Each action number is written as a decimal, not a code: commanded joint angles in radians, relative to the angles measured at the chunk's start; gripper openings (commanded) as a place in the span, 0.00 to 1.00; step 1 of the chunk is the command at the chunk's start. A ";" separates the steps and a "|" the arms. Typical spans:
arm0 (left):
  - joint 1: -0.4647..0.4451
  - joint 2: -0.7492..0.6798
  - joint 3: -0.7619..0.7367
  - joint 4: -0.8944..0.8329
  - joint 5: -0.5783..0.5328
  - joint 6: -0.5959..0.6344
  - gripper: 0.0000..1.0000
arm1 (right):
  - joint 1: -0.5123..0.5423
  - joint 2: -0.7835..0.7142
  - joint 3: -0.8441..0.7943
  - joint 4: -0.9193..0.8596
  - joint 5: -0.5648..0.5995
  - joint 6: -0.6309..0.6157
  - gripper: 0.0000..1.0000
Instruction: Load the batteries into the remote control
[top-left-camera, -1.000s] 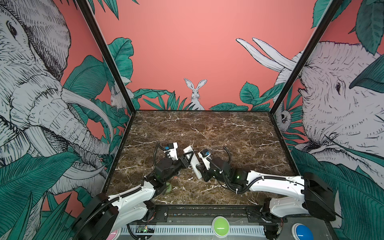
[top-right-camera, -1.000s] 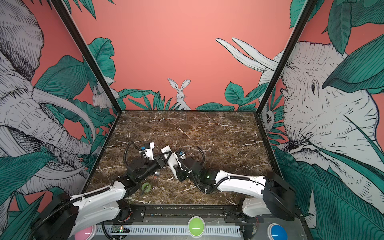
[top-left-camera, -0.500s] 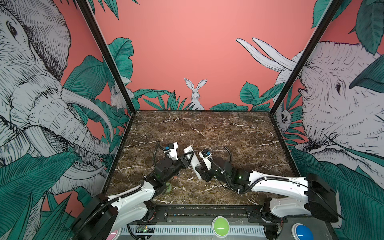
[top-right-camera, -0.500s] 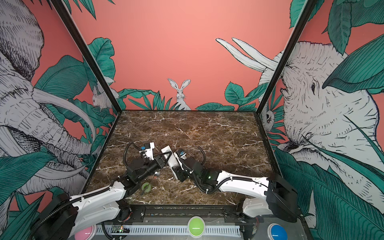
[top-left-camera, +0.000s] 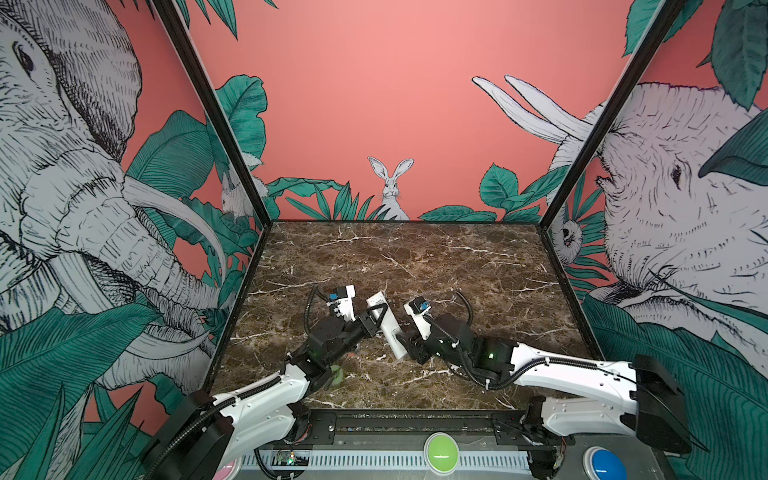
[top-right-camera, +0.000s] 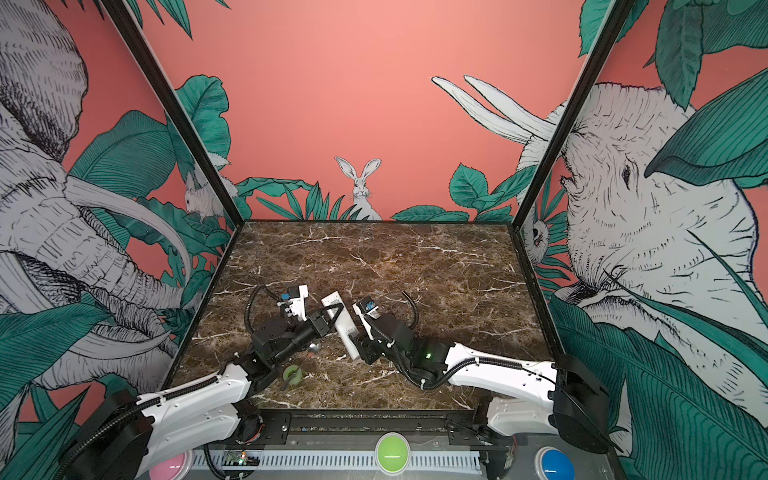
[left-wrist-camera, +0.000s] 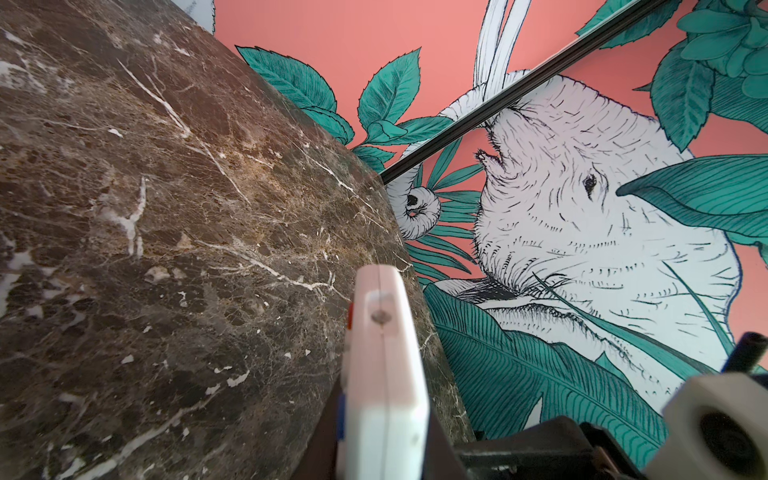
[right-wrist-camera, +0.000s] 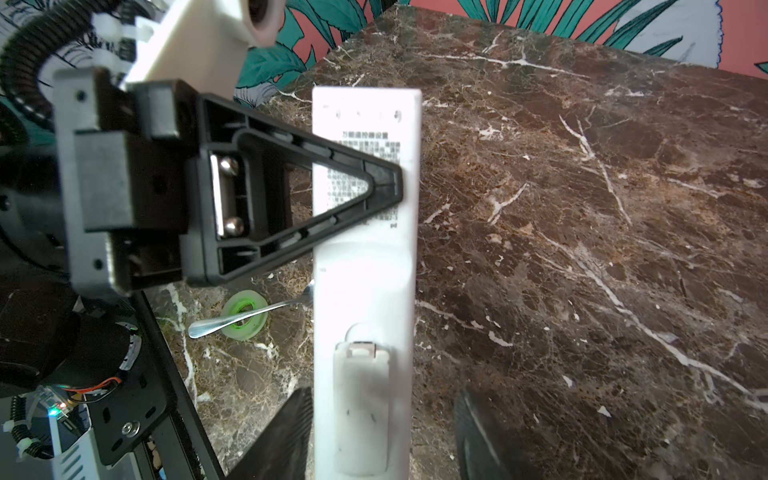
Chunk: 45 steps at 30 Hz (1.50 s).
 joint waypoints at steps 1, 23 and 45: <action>0.003 -0.028 -0.006 0.015 0.003 0.001 0.00 | -0.014 0.021 0.019 -0.007 0.004 0.018 0.53; 0.003 -0.043 -0.013 0.008 0.001 0.001 0.00 | -0.040 0.063 0.009 0.010 -0.023 0.046 0.49; 0.042 -0.071 -0.018 -0.017 0.004 0.002 0.00 | -0.049 0.137 0.024 0.003 -0.060 0.047 0.48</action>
